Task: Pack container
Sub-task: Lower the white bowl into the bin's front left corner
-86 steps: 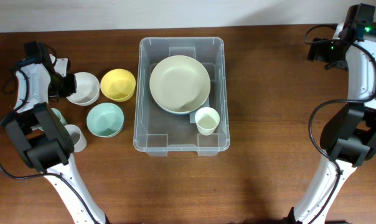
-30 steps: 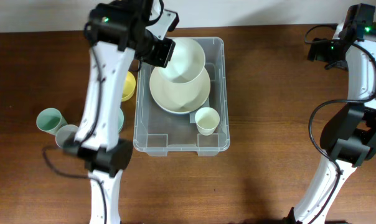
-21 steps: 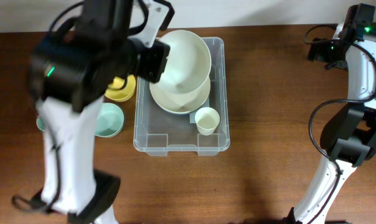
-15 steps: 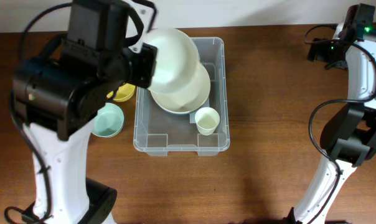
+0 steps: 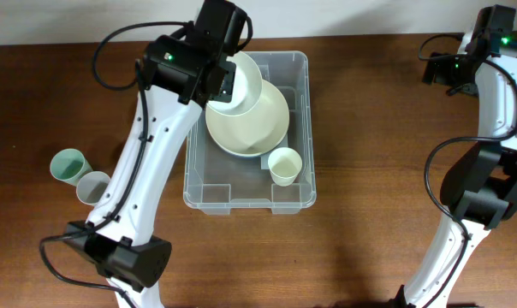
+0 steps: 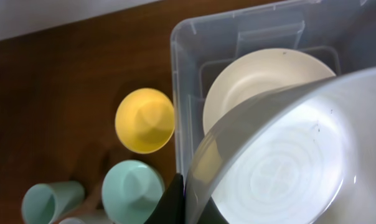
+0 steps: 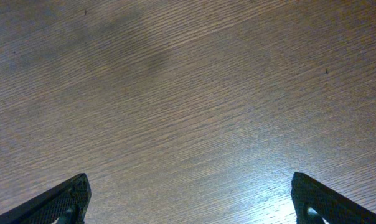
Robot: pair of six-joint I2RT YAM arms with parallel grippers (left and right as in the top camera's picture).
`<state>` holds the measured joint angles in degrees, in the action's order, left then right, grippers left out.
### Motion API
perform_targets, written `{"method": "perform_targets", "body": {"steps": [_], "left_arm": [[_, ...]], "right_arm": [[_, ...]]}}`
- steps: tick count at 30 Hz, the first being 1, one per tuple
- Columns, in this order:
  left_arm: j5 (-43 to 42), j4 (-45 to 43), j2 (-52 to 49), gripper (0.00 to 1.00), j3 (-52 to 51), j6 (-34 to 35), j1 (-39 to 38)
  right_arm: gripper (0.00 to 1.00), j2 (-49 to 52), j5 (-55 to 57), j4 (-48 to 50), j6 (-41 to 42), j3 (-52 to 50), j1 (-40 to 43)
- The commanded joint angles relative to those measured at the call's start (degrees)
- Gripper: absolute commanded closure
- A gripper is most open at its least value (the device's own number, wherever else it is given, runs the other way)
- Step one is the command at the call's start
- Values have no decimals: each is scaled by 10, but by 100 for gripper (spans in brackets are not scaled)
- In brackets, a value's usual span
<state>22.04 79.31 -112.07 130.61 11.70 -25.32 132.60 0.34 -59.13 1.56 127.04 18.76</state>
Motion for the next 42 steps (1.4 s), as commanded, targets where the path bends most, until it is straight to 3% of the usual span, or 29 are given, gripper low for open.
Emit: {"method": "perform_targets", "body": {"steps": [1, 6, 18, 31, 42], "left_arm": [[-27, -25, 13, 99, -35, 2, 9], [-102, -50, 13, 99, -73, -13, 34], [-168, -152, 15, 99, -223, -47, 72], [-200, -102, 43, 99, -304, -53, 64], [-223, -195, 43, 99, -421, -54, 57]], "right_arm": [[1, -10, -1, 0, 7, -4, 0], [1, -10, -1, 0, 7, -4, 0], [1, -10, -1, 0, 7, -4, 0], [1, -10, -1, 0, 7, -4, 0], [1, -10, -1, 0, 7, -4, 0]]}}
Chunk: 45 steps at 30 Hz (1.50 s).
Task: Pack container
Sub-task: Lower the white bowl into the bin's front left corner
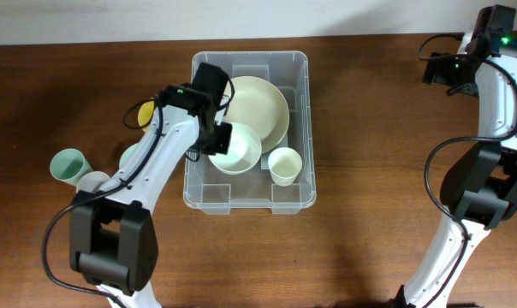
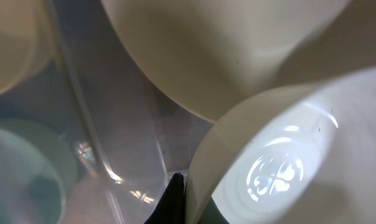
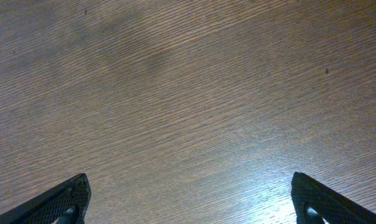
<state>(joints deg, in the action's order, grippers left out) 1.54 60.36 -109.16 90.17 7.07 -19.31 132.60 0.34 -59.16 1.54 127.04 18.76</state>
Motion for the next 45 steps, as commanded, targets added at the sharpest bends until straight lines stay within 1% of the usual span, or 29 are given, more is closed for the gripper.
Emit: {"method": "perform_targets", "body": {"steps": [1, 12, 13, 15, 17, 19, 20, 21, 24, 28, 33, 45], "left_arm": [[-17, -7, 14, 99, -21, -7, -4], [-15, -43, 14, 99, -67, -7, -17], [-15, -44, 15, 94, -66, -7, -17], [-16, -43, 16, 89, -64, -7, -16], [-16, -40, 22, 87, -63, -7, -16], [-16, -35, 35, 88, -63, -7, -16], [-16, -33, 43, 91, -63, -7, -16], [-16, -31, 52, 92, -63, -7, -16], [-16, -26, 80, 99, -63, -7, -16], [-16, -25, 107, 99, -63, -7, -17], [-16, -21, 114, 99, -63, -7, -17], [-16, 45, 114, 99, -64, -7, -17]], "right_arm": [[1, -10, -1, 0, 7, -4, 0], [1, -10, -1, 0, 7, -4, 0], [1, -10, -1, 0, 7, -4, 0], [1, -10, -1, 0, 7, -4, 0], [1, -10, -1, 0, 7, -4, 0], [1, -10, -1, 0, 7, -4, 0], [1, -10, -1, 0, 7, -4, 0], [1, -10, -1, 0, 7, -4, 0], [1, -10, -1, 0, 7, -4, 0], [1, -10, -1, 0, 7, -4, 0], [1, -10, -1, 0, 7, -4, 0], [1, -10, -1, 0, 7, -4, 0]]}}
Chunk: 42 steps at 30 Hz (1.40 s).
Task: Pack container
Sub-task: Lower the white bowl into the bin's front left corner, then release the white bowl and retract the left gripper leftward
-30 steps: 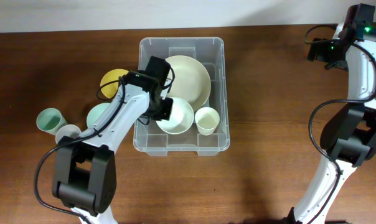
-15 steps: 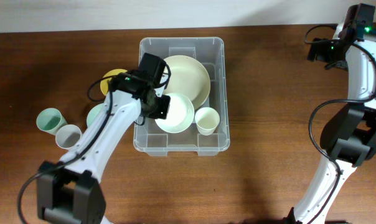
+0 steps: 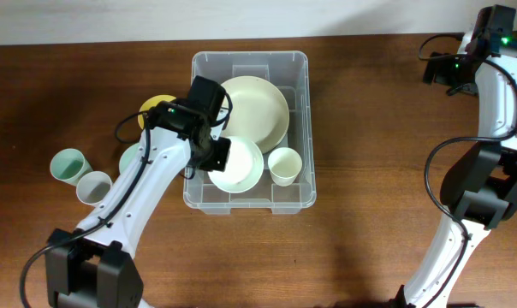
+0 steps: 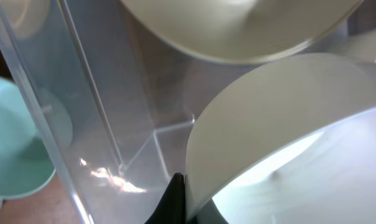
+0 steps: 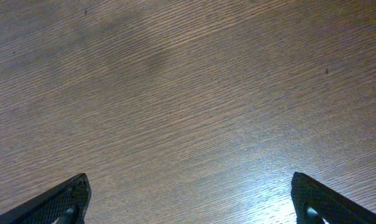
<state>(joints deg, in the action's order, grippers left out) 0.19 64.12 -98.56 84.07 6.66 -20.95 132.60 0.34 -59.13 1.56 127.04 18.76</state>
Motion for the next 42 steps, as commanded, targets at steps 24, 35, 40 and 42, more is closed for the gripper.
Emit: {"method": "perform_targets", "body": {"steps": [24, 35, 40, 42], "left_arm": [[-2, -14, 9, 77, -57, 2, 0], [54, -46, 51, 76, -6, 2, 1], [135, -62, 92, 76, 40, 58, 39], [136, -85, 102, 76, 41, 63, 64]], "right_arm": [[1, -10, -1, 0, 7, -4, 0], [1, -10, -1, 0, 7, -4, 0], [1, -10, -1, 0, 7, -4, 0], [1, -10, -1, 0, 7, -4, 0]]}}
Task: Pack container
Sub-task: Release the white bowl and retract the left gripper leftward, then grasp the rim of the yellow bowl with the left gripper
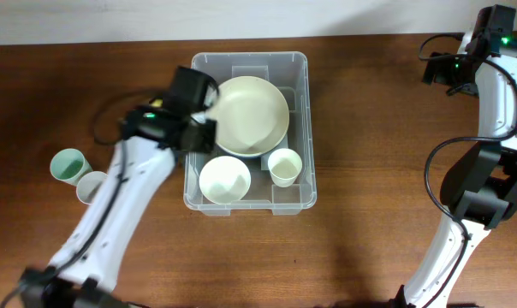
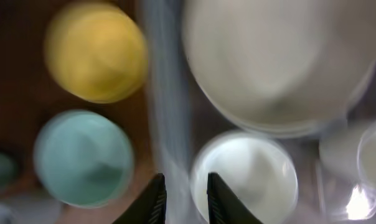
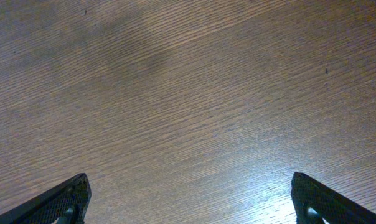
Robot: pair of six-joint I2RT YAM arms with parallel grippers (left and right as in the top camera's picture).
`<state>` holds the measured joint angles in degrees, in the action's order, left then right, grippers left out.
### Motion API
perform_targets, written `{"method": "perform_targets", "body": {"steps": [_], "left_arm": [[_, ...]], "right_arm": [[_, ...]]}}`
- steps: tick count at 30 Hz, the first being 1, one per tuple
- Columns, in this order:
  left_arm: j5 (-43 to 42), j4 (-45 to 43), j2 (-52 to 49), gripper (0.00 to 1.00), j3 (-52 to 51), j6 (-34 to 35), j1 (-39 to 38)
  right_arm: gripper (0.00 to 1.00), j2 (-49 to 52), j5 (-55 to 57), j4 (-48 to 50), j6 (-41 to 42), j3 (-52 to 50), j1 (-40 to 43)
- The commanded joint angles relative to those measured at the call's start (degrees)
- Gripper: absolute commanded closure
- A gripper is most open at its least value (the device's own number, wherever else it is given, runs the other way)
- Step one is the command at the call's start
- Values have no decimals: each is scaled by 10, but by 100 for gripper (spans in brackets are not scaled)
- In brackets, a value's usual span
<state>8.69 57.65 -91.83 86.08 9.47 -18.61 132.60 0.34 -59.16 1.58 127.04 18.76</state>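
The clear plastic container (image 1: 303,128) stands mid-table. Inside lie a large cream plate (image 1: 252,114), a white bowl (image 1: 224,180) at the front left and a small cream cup (image 1: 284,165). In the blurred left wrist view the white bowl (image 2: 247,174) sits free below. My left gripper (image 1: 199,130) hovers over the container's left wall, open a little and empty (image 2: 185,200). A yellow bowl (image 2: 96,59) and a mint bowl (image 2: 83,157) rest on the table left of the wall. My right gripper (image 3: 188,205) is open over bare wood.
A mint cup (image 1: 68,164) and a grey cup (image 1: 93,186) stand at the table's left. The right arm (image 1: 490,94) stays at the far right edge. The wooden table (image 1: 387,171) lies brown around the container.
My left gripper has let go of the white bowl, which now rests in the container's front left. The gripper is higher and back over the left wall. The right arm has not moved.
My left gripper first held the white bowl by its rim above the plate at the container's back. Then the bowl was down inside, by the left wall, then nearer the front. Now it lies released and the gripper is clear of it.
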Motion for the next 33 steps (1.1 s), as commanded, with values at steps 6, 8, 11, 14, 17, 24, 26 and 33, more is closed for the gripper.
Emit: {"method": "perform_targets", "body": {"steps": [6, 8, 11, 14, 17, 24, 26, 33], "left_arm": [[30, -83, 25, 50, 20, 64, 163], [-16, -103, 14, 47, 20, 63, 200], [-103, -132, -13, 35, 20, 37, 249], [-157, -155, -50, 32, 20, 37, 282], [-219, -177, -96, 34, 20, 36, 299], [-278, -191, -171, 39, 20, 9, 300], [-278, -191, -187, 39, 20, 9, 300], [-258, -193, -229, 39, 20, 10, 301]], "right_arm": [[1, -10, -1, 0, 6, -4, 0], [1, -10, -1, 0, 6, -4, 0], [1, -10, -1, 0, 6, -4, 0], [1, -10, -1, 0, 6, -4, 0], [1, -10, -1, 0, 6, -4, 0], [1, -10, -1, 0, 6, -4, 0], [1, -10, -1, 0, 6, -4, 0], [1, -10, -1, 0, 6, -4, 0]]}}
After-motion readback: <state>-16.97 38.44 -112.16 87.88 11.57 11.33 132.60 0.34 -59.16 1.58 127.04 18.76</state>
